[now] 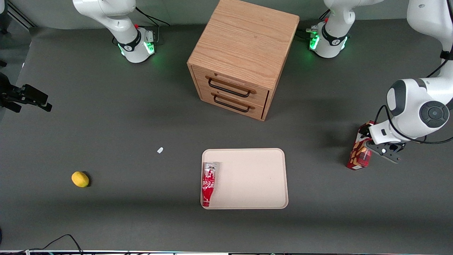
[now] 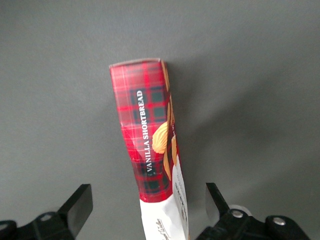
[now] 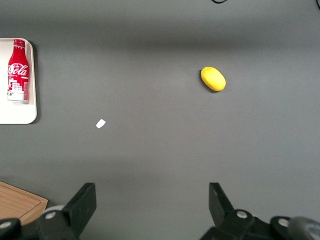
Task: Place red cookie box on tray
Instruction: 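Lower the open left gripper over the cookie box's end, then close the left gripper on the cookie box and lift it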
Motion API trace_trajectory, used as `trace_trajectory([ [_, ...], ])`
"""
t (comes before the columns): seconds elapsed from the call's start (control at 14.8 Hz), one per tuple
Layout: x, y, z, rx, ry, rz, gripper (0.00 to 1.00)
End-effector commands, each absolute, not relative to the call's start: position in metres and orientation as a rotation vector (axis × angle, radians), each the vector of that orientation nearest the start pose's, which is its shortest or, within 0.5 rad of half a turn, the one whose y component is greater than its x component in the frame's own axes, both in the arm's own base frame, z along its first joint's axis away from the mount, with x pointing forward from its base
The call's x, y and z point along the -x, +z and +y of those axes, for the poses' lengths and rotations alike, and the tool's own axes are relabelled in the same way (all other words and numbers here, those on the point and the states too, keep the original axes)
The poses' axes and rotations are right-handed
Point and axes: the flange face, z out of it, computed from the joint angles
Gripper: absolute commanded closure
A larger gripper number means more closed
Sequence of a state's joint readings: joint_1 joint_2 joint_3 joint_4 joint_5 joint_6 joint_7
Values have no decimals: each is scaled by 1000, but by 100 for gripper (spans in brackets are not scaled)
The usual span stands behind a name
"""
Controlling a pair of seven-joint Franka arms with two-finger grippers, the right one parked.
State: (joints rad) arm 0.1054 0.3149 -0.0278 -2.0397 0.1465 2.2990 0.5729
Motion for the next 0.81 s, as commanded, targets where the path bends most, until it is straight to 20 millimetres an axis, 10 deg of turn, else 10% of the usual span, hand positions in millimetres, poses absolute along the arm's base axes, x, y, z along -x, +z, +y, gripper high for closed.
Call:
trace_trajectory([
  [0.0, -584, 264, 50, 2913, 93, 927, 0],
  [0.47, -587, 229, 56, 2921, 70, 915, 7],
  [0.74, -585, 233, 55, 2922, 93, 919, 86],
])
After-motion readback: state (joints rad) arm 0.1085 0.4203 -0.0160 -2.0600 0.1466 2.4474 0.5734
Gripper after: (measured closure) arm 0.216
